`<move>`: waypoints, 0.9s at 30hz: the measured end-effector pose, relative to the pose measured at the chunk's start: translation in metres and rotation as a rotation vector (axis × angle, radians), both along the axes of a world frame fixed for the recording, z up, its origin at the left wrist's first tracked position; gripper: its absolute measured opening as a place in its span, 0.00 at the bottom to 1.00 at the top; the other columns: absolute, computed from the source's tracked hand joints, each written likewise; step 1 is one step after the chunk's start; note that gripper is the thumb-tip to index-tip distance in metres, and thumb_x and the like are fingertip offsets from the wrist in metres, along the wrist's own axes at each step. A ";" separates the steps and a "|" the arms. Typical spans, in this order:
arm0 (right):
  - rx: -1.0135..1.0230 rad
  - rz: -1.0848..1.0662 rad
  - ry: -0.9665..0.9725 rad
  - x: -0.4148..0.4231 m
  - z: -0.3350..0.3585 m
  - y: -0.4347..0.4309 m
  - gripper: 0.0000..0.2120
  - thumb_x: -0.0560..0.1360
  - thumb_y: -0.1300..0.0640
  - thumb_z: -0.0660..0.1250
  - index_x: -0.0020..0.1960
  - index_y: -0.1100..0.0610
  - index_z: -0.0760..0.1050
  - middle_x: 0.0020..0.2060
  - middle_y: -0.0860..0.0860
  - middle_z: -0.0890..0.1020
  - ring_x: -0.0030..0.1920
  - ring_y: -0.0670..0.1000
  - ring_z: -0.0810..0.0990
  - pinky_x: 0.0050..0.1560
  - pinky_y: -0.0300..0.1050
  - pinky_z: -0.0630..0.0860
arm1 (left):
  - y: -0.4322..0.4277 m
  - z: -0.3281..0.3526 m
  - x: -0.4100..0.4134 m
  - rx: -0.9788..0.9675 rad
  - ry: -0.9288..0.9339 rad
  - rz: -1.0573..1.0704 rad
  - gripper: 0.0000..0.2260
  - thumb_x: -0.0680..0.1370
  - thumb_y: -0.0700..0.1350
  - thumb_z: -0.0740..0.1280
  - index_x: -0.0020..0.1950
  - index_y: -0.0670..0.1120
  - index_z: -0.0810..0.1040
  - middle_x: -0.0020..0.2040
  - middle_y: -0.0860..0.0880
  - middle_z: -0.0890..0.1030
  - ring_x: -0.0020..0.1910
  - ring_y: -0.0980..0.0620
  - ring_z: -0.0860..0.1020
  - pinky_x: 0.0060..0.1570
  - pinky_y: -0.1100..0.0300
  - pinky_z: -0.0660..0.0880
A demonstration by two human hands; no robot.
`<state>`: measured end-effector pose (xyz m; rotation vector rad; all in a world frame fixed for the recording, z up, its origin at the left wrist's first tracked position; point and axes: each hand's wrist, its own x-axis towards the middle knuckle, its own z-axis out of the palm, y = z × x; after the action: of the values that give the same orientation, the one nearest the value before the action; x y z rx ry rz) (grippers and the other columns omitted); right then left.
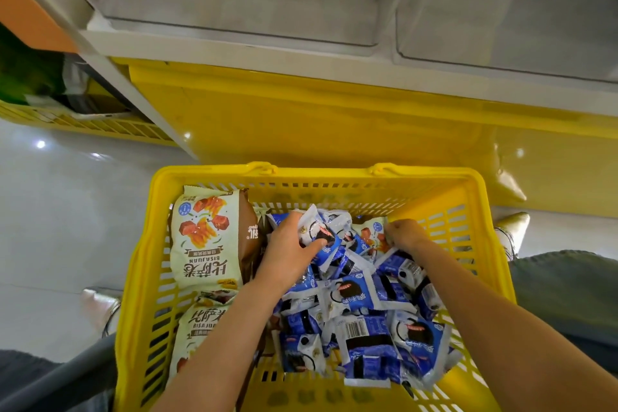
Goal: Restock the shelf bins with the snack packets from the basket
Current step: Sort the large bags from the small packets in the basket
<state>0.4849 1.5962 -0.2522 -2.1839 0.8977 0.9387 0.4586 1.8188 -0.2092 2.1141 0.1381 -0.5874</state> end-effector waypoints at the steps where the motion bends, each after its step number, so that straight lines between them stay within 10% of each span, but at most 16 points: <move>1: 0.007 0.008 -0.011 -0.001 -0.001 -0.003 0.21 0.80 0.56 0.59 0.29 0.59 0.66 0.27 0.54 0.69 0.28 0.49 0.65 0.30 0.41 0.62 | 0.000 -0.001 0.000 -0.007 -0.003 0.005 0.23 0.75 0.46 0.69 0.66 0.44 0.66 0.56 0.48 0.75 0.46 0.55 0.74 0.42 0.64 0.69; 8: -0.063 0.088 -0.200 -0.008 0.001 -0.002 0.22 0.75 0.57 0.67 0.24 0.56 0.65 0.23 0.52 0.68 0.24 0.49 0.63 0.26 0.38 0.59 | -0.001 -0.006 0.005 -0.035 0.029 0.054 0.20 0.74 0.47 0.70 0.61 0.47 0.65 0.42 0.52 0.73 0.35 0.58 0.72 0.29 0.70 0.69; 12: -0.171 0.249 -0.477 -0.019 0.034 0.008 0.16 0.73 0.54 0.68 0.27 0.53 0.75 0.22 0.46 0.76 0.23 0.46 0.72 0.21 0.38 0.62 | -0.003 -0.006 0.003 0.142 -0.132 0.013 0.23 0.75 0.47 0.68 0.67 0.45 0.64 0.59 0.50 0.69 0.59 0.53 0.68 0.58 0.62 0.67; 16: -0.327 0.520 -0.679 -0.029 0.079 0.012 0.10 0.74 0.53 0.67 0.38 0.55 0.82 0.27 0.52 0.81 0.26 0.51 0.77 0.23 0.39 0.68 | -0.012 0.005 -0.002 0.427 -0.324 -0.078 0.22 0.77 0.48 0.65 0.68 0.45 0.64 0.63 0.46 0.68 0.63 0.49 0.64 0.63 0.57 0.61; 19: -0.424 0.601 -0.960 -0.034 0.118 0.008 0.05 0.69 0.57 0.73 0.35 0.55 0.82 0.21 0.52 0.77 0.20 0.50 0.71 0.22 0.31 0.55 | -0.019 0.022 -0.007 0.188 -0.299 -0.119 0.26 0.76 0.48 0.66 0.71 0.48 0.61 0.67 0.49 0.64 0.68 0.51 0.62 0.67 0.57 0.60; 27: -0.033 0.930 -1.381 -0.052 0.203 0.033 0.02 0.68 0.58 0.73 0.39 0.56 0.84 0.34 0.47 0.84 0.35 0.44 0.81 0.32 0.37 0.77 | -0.014 0.090 -0.036 -0.234 -0.304 -0.026 0.34 0.64 0.60 0.74 0.62 0.72 0.58 0.61 0.67 0.67 0.58 0.71 0.66 0.56 0.76 0.62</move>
<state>0.4330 1.6293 -0.0487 -2.4874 -0.7858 -0.4062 0.4223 1.8044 -0.1192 1.9515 -0.1240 -0.2752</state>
